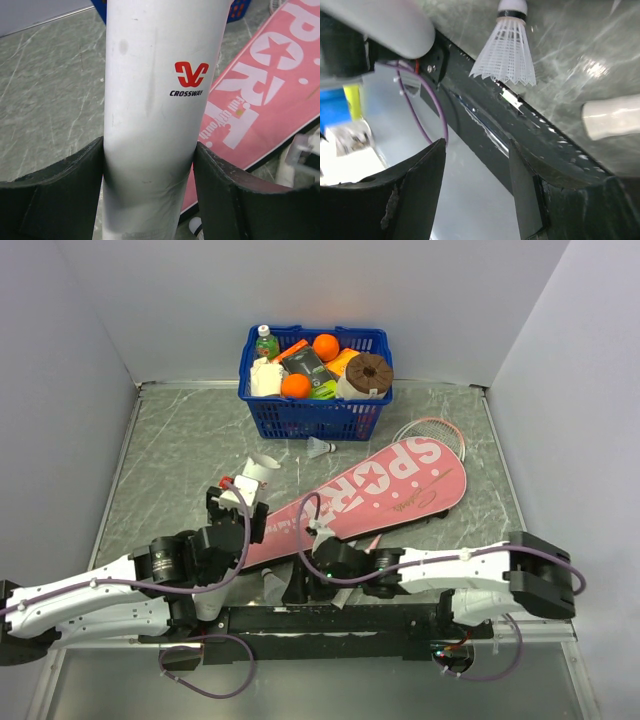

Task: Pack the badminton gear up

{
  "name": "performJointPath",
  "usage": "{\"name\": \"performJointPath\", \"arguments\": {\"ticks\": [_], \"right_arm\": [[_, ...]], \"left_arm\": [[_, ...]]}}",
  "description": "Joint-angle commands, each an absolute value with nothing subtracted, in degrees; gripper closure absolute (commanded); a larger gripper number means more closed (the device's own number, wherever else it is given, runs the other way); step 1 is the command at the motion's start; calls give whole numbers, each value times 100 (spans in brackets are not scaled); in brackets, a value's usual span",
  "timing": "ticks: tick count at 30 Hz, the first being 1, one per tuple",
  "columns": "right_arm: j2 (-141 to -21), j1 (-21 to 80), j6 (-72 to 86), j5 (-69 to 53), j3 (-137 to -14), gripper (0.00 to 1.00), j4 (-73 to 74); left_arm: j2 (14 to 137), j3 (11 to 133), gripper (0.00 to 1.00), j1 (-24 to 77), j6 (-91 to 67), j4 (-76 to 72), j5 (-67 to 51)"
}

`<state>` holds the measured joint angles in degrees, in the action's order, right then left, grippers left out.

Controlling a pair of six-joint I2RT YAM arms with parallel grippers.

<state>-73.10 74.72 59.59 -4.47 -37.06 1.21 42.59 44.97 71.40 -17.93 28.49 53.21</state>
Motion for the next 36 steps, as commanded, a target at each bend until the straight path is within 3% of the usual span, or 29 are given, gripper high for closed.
{"name": "performJointPath", "arguments": {"ticks": [1,17,36], "right_arm": [[-7795,7778,7338,148,-4025,40,-404],[-9000,8235,9043,1274,-4781,39,-387],[-9062,7831,8877,2469,-5168,41,949]], "left_arm": [[4157,4570,99,7146,-2716,3164,5450],[3788,4509,99,7154,-2611,3076,4869],[3893,4465,99,7172,-2514,3024,4702]]}}
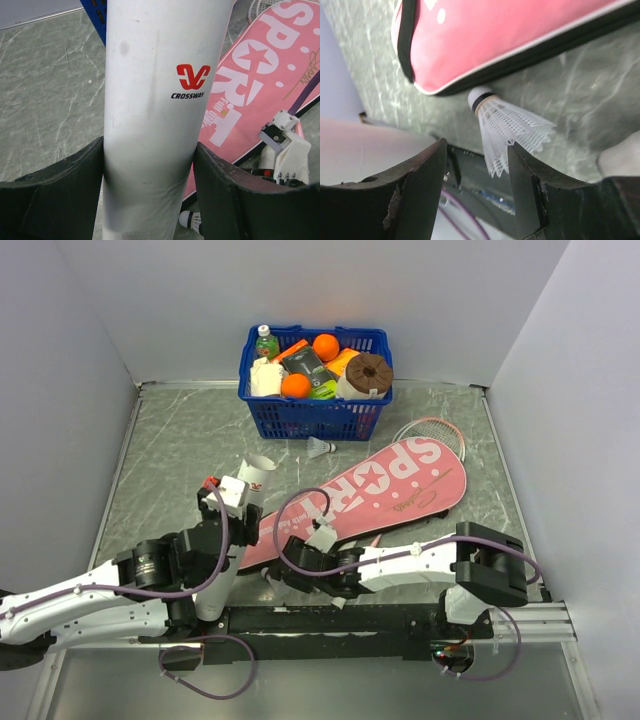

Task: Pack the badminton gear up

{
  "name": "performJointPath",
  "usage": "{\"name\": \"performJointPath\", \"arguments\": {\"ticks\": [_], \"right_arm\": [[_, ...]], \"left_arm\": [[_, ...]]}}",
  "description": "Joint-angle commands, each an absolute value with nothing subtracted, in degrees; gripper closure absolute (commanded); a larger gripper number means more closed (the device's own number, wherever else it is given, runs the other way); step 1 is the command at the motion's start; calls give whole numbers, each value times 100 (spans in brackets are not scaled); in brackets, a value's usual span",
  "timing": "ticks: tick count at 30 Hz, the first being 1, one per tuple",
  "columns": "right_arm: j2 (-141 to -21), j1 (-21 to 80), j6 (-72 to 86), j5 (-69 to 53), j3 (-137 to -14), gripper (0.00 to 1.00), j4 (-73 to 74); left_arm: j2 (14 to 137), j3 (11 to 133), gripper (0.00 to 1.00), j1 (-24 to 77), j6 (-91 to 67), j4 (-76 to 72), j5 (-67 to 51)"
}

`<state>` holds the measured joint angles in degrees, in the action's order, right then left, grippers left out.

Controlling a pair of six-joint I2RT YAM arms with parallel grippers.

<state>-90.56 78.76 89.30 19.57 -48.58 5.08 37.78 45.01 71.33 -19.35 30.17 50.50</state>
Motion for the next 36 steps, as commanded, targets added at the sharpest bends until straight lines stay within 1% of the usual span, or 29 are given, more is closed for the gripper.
{"name": "performJointPath", "arguments": {"ticks": [1,3,6,7,9,15,16,18,21,23,25,29,32,36], "right_arm": [[-9053,7753,8842,2470,-5159,41,958],[-9009,7682,8763,2478,-5115,43,870],[-9026,7568,8657,2461,-5028,47,721],[-9035,7550,8614,2435,-4993,51,677],[-9096,7480,8552,2373,-4957,53,502],[-9228,7331,8376,2066,-4799,57,27],[-9237,7304,8341,2022,-4721,60,-217],[-9255,7278,8297,1855,-4658,64,-351],[-9237,7242,8192,1662,-4527,73,-632],[-9211,7207,8174,1600,-4448,86,-712],[-9106,7198,8130,1556,-4343,100,-738],[-8623,7190,8007,1705,-4131,100,-389],[-8000,7190,7674,1854,-4026,100,-45],[-6781,7146,6885,2100,-3990,100,789]], "left_arm": [[3920,4474,99,7163,-2522,3032,4702],[3964,4465,99,7172,-2514,3032,4711],[4008,4456,99,7172,-2496,3015,4711],[4025,4447,99,7163,-2479,3023,4728],[4078,4447,99,7172,-2496,3032,4746],[4166,4447,99,7163,-2505,3050,4764],[4175,4447,99,7172,-2505,3041,4764],[4184,4430,99,7172,-2479,3006,4746],[4201,4412,99,7163,-2452,2997,4746],[4219,4412,99,7181,-2444,2997,4755],[4227,4421,99,7181,-2408,2962,4755],[4201,4377,99,7172,-2224,2769,4641],[4245,4351,99,7172,-1934,2550,4334],[4543,4429,99,7181,-1548,2347,4052]]}}
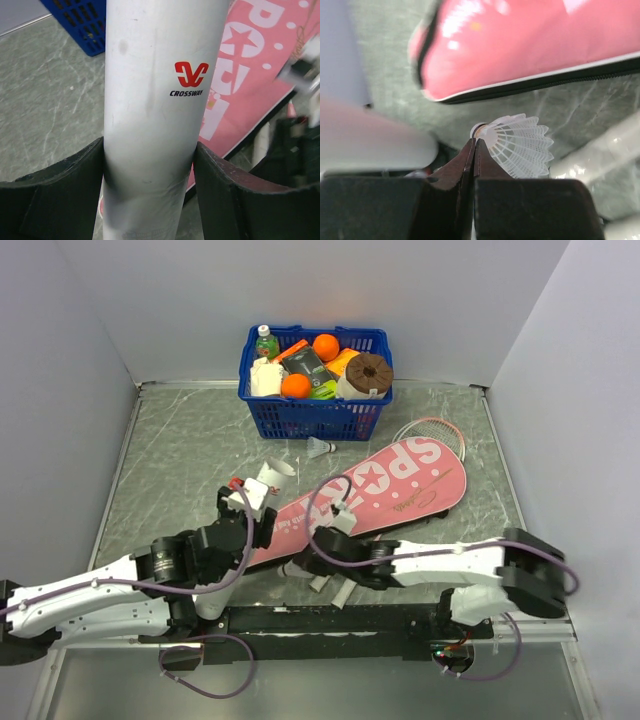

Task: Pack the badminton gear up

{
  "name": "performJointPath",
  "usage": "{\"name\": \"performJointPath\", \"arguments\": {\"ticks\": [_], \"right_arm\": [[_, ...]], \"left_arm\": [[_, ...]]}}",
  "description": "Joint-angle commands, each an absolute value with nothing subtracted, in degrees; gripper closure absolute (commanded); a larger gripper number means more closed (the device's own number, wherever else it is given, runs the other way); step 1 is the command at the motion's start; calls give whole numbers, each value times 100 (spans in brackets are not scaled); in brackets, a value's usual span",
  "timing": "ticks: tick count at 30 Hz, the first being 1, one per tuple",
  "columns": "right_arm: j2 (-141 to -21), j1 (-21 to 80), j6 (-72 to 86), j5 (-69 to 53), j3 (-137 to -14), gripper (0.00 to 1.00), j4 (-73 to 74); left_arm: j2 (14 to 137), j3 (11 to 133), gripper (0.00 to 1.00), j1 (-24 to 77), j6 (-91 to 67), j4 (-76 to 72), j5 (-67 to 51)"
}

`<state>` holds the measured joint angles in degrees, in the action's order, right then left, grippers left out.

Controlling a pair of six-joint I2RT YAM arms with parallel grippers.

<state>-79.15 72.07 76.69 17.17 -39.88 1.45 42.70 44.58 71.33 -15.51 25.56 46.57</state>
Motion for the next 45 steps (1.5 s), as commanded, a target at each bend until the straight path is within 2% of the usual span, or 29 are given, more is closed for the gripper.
{"name": "performJointPath", "arguments": {"ticks": [1,3,7,9,15,23,28,45], "right_arm": [[-6559,7137,6743,2144,-4025,100,1139],[-5928,7084,6392,2328,-4104,100,1571],[-5020,7032,6021,3057,-4534,100,3395],[-4547,6953,5916,3347,-4675,100,3961],[-3692,6715,5757,3718,-5097,100,5685],[-3086,6688,4459,3024,-5299,100,5371],[-3303,6697,3833,2190,-5633,100,5054],[-3999,6697,3577,1213,-5687,100,3815]], "left_arm": [[4622,4473,99,7181,-1486,2321,3982],[4859,4605,99,7181,-1180,2198,3938],[5351,4973,99,7181,-415,2039,3657],[5614,5018,99,7181,250,2004,3209],[5889,4791,99,7216,1159,1785,2418],[5652,4526,99,7418,1231,1520,1635],[5467,4439,99,7576,932,1582,1319],[5098,4104,99,7857,659,1494,1336]]}}
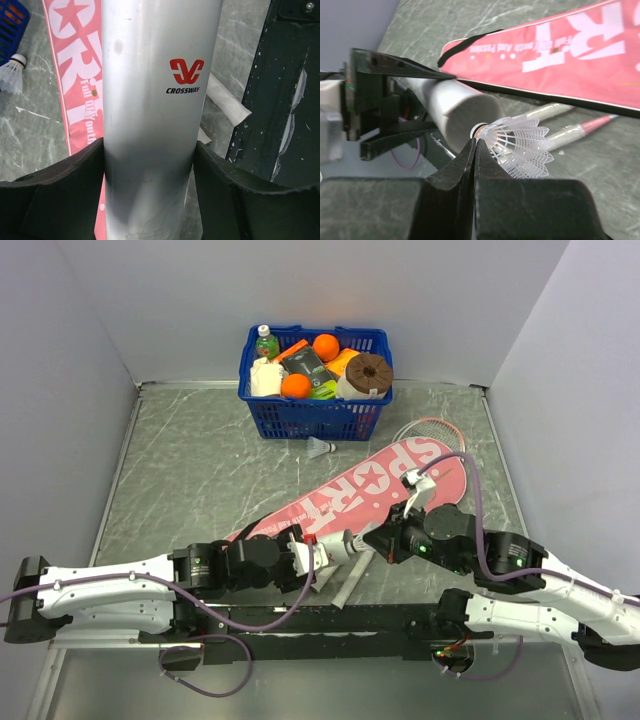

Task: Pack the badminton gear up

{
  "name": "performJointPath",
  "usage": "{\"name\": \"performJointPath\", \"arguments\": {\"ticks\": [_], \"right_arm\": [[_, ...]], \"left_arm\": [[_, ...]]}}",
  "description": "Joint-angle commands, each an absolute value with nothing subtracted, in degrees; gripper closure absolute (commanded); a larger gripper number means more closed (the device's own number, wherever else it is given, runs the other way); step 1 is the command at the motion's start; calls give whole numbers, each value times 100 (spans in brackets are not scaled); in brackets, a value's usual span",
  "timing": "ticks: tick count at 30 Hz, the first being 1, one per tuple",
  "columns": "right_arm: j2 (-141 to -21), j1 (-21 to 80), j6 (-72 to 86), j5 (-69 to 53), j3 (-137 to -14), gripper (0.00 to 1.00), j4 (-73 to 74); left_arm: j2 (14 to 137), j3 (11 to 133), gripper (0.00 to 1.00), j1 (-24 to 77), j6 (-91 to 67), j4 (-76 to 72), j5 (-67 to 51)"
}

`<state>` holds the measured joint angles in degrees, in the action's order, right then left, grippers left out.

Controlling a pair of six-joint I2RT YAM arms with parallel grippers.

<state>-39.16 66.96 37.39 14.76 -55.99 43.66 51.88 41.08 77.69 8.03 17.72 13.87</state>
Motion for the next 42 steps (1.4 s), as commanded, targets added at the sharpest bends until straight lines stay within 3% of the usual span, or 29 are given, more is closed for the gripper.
{"name": "performJointPath", "arguments": {"ticks": [1,13,25,26,27,28,31,37,42], "right_arm": [[-4051,6697,3568,1195,-5687,100,3788],[-4166,6697,3823,616,-4581,100,2445],[-4675,6697,3990,-826,-3709,100,343],[-4702,6697,4025,-791,-3726,93,412],[-4667,6697,4069,-669,-3735,71,465],[-4606,6680,4069,-564,-3735,61,527],[-4255,6636,4017,-143,-3849,40,930],[-3665,6416,3665,928,-4806,36,2537],[-4068,6101,3384,2046,-5860,32,3663]], "left_arm": [[5080,4113,99,7866,650,1494,1327],[4342,4008,99,7893,580,1204,1196],[4210,4052,99,7910,518,1204,1081],[4193,4043,99,7910,510,1187,1081],[4140,4043,99,7910,510,1187,1090],[4122,4043,99,7910,510,1195,1090],[4078,4034,99,7919,483,1256,1142],[4096,4043,99,7937,431,1345,1397],[4166,4140,99,7937,238,1660,1740]]}}
